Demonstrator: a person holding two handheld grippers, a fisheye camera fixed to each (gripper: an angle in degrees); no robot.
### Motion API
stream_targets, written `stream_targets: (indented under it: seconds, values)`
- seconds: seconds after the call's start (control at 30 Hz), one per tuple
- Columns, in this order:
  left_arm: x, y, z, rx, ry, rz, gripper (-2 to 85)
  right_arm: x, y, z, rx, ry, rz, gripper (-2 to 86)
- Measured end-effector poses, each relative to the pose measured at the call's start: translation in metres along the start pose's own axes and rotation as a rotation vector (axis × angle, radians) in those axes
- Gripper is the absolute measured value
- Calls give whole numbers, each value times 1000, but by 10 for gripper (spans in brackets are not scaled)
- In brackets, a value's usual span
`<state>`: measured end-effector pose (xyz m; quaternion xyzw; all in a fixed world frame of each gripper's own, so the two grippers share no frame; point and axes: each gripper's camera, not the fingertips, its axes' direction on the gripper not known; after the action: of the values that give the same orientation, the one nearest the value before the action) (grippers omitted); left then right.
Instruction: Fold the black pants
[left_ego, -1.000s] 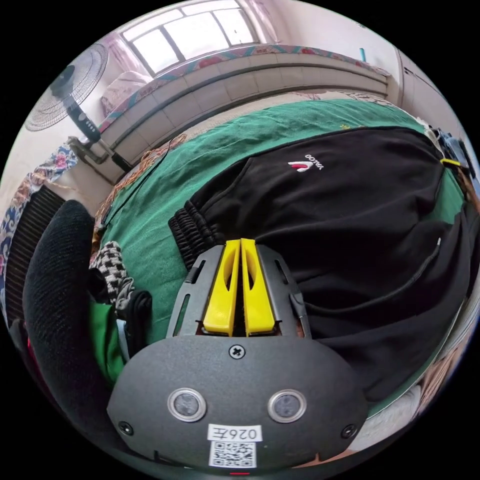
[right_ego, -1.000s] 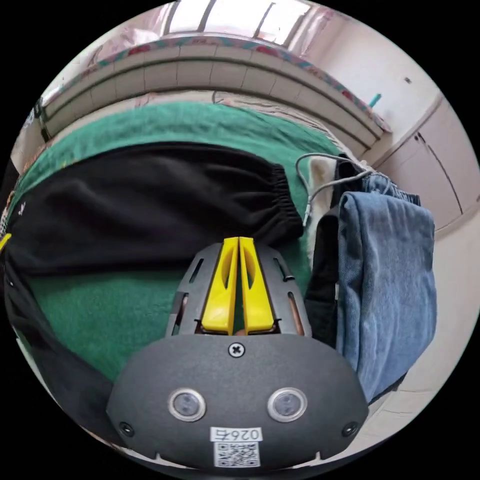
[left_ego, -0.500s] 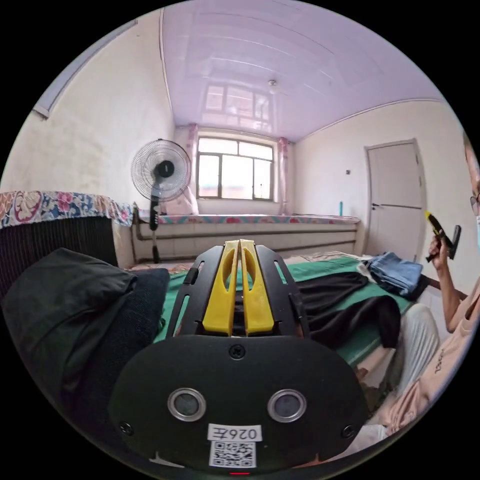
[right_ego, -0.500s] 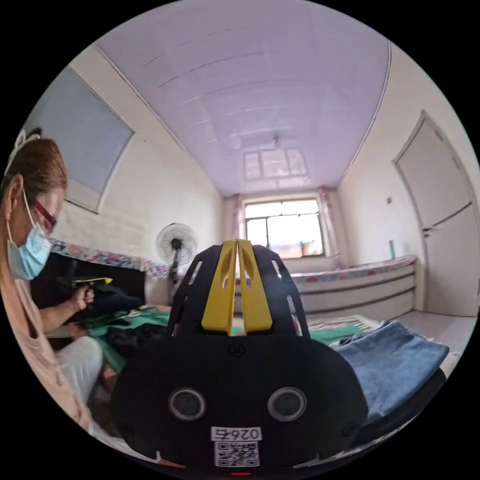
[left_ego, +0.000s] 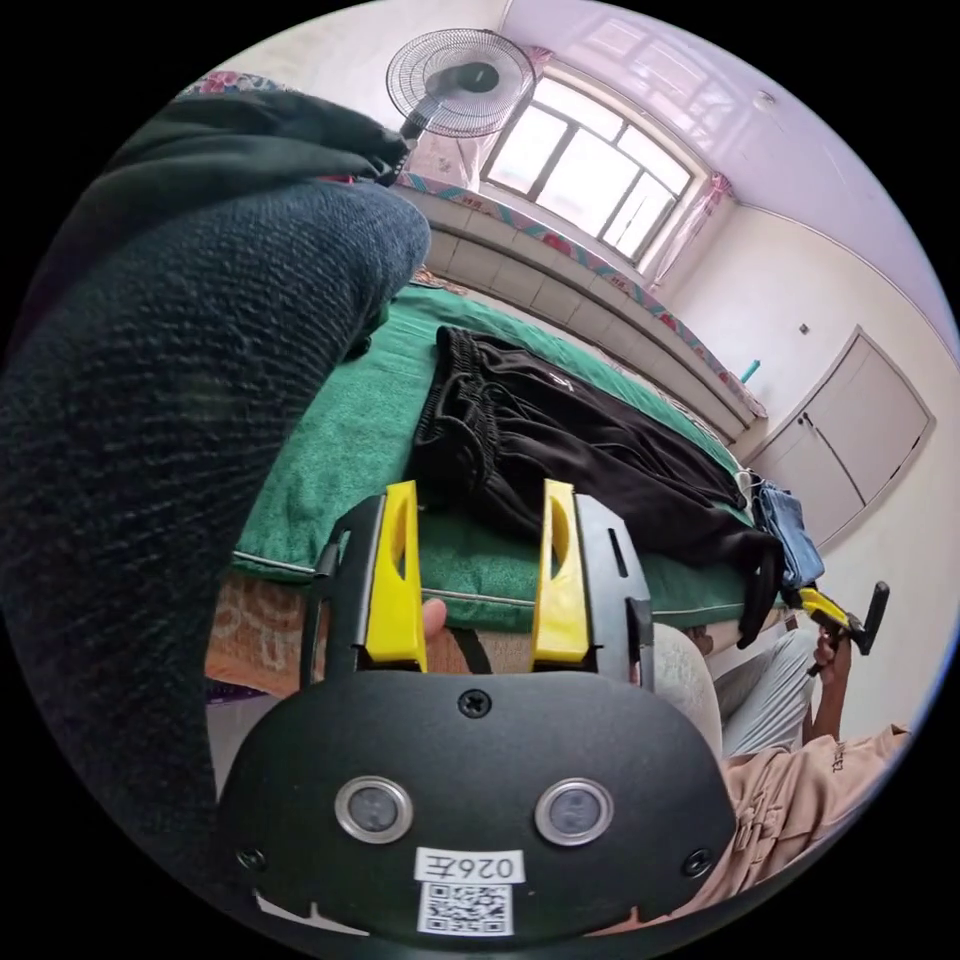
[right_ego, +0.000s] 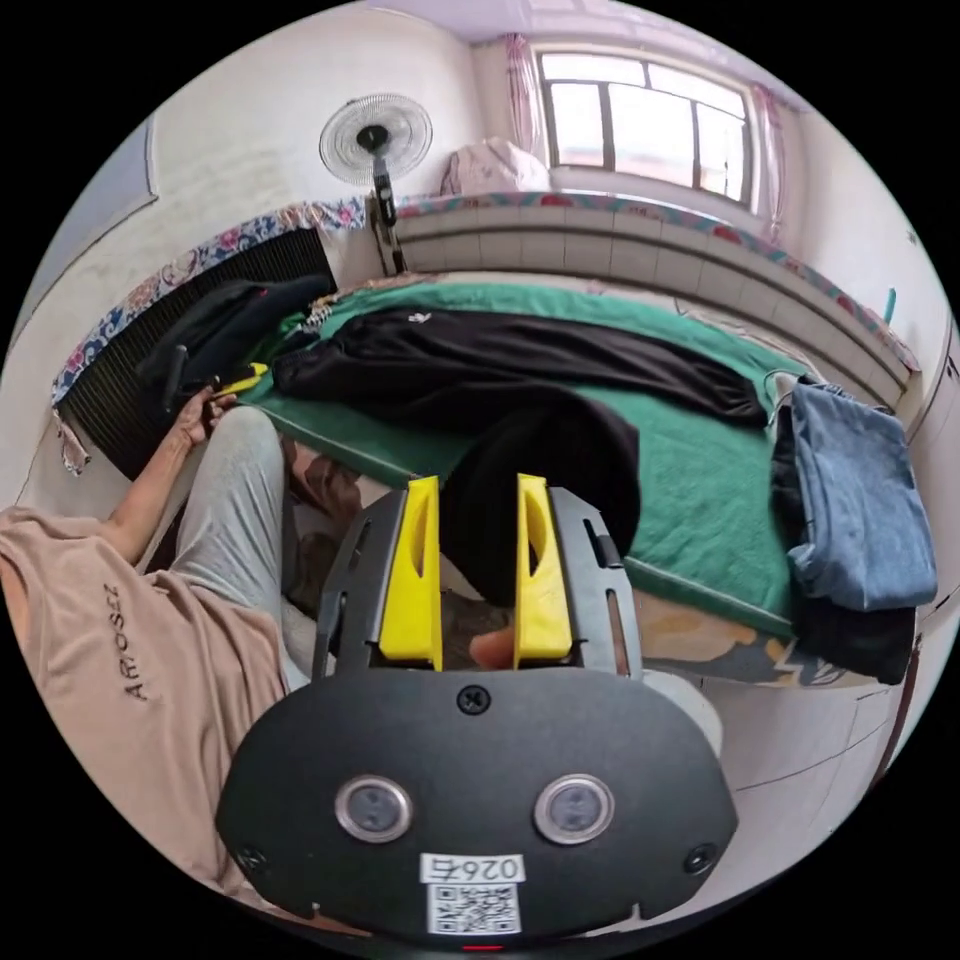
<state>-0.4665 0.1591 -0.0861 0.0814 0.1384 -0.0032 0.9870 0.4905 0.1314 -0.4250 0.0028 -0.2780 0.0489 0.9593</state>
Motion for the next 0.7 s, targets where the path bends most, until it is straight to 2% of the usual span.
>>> stream_targets:
  seconds: [0.17,0.2,0.23,0.3,0.33,0.37,0.43,0.5,0.57,0.63,0.7]
  values:
    - [-2,-4,46,-67,36,12,194,-55,-34,78,-174,133,1,86]
    - [-4,-6,59,-98,30,-4,175,-65,-42,100,-272,202,-38,54]
    - [-8,-8,71,-149,-23,-29,109,-73,-51,104,-291,231,-63,20]
    - [-14,-11,86,-253,-78,-28,69,-81,-63,88,-271,294,-99,-5]
    - [-19,-13,89,-275,-46,-9,62,-84,-69,71,-243,342,-140,-10]
    - [-22,-14,89,-274,-26,-3,59,-84,-71,62,-225,377,-154,-12]
    - [-38,-11,80,-215,33,-15,51,-83,-71,24,-166,612,-204,-14]
    - [-55,-6,72,-152,93,-55,49,-83,-62,9,-183,756,-282,-14]
    - [-67,0,71,-119,144,-86,49,-81,-47,14,-329,830,-418,-14]
    - [-75,6,77,-109,171,-106,50,-69,-23,33,-561,997,-495,-12]
    - [-82,12,81,-86,204,-134,51,-62,-10,36,-603,1067,-507,-10]
